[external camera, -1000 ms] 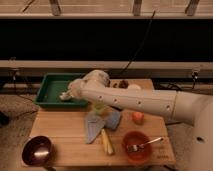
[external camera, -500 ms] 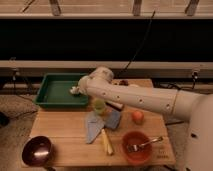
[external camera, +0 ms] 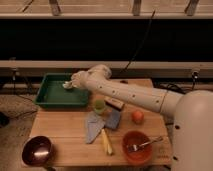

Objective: Wipe tray with brush

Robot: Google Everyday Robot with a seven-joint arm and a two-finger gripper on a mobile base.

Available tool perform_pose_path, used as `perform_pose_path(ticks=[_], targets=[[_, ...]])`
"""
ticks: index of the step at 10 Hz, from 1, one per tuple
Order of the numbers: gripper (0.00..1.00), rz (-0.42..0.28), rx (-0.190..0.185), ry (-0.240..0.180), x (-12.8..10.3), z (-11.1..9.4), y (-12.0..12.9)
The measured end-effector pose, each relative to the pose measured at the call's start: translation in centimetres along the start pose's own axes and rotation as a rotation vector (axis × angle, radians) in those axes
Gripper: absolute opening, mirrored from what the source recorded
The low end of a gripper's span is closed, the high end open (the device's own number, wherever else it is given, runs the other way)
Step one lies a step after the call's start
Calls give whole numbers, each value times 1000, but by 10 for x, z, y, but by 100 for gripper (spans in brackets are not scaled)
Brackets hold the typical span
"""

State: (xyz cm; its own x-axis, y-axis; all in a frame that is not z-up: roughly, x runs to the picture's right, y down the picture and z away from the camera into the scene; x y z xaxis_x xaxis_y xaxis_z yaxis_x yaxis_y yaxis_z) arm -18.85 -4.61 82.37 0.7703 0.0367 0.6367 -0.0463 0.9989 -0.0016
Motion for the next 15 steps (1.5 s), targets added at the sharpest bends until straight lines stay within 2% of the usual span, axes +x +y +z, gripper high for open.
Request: perform_pose_path(ticks=[2, 4, 5, 6, 8, 10, 12, 14, 15], targets=[[7, -29, -11, -123, -32, 13, 0], [7, -60, -34, -187, -51, 14, 7], [7, -88, -52, -208, -59, 9, 15], [7, -111, -70, -206, -63, 2, 22], [7, -135, -95, -182, -56, -15, 34], [7, -135, -115, -142, -37, -34, 45], [7, -123, -139, -60, -3, -55, 58], [7, -103, -159, 23, 27, -62, 66], [7, -86, -163, 79, 45, -62, 66]])
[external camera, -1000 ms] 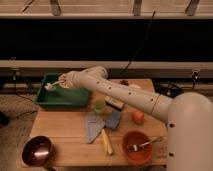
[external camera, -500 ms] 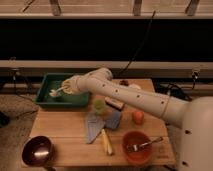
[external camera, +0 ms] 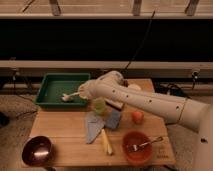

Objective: Wipe tray with brush

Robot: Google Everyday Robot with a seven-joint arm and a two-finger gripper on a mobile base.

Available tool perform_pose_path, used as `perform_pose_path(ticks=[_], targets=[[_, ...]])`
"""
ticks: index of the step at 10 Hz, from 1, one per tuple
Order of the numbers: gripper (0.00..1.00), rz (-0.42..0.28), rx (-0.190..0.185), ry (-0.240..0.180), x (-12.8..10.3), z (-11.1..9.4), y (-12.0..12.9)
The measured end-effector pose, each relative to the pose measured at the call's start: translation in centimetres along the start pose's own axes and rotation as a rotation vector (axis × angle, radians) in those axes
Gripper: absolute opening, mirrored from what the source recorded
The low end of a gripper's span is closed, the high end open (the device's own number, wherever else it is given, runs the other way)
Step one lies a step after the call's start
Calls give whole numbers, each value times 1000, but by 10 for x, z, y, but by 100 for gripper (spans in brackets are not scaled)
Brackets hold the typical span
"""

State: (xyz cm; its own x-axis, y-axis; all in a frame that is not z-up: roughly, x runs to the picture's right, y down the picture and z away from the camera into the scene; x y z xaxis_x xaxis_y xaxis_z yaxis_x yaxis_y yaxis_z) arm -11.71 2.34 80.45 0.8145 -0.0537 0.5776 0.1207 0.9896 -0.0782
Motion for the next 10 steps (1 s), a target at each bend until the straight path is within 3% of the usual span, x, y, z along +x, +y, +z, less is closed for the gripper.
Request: perform_pose_path(ticks=[3, 4, 6, 8, 10], targets=[[7, 21, 0, 97, 19, 14, -21], [7, 20, 3, 103, 19, 19, -26], [7, 16, 11, 101, 12, 28, -38], [7, -5, 10, 61, -14, 42, -50], [13, -3, 12, 62, -12, 40, -51]])
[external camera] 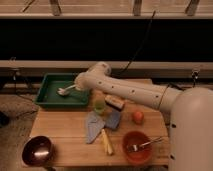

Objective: Wipe tray with brush

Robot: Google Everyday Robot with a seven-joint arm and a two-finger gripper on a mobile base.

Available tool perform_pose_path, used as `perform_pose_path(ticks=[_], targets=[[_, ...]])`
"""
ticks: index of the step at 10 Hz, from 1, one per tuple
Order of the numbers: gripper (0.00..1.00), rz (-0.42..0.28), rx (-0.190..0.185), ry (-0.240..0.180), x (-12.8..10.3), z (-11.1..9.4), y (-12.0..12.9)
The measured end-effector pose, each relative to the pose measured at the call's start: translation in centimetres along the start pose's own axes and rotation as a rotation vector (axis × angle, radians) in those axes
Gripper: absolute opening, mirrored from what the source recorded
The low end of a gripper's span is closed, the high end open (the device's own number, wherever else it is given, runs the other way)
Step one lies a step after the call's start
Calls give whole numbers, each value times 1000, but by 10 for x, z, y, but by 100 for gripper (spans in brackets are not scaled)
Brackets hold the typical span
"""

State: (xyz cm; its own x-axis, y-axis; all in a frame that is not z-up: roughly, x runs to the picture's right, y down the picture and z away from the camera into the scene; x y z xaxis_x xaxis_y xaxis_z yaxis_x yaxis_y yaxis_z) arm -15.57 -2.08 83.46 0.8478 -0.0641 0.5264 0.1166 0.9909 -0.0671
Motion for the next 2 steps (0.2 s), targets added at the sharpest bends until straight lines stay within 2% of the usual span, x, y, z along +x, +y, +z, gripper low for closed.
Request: perform_pose_path(ticks=[2], targets=[[33, -3, -2, -2, -2, 1, 0]])
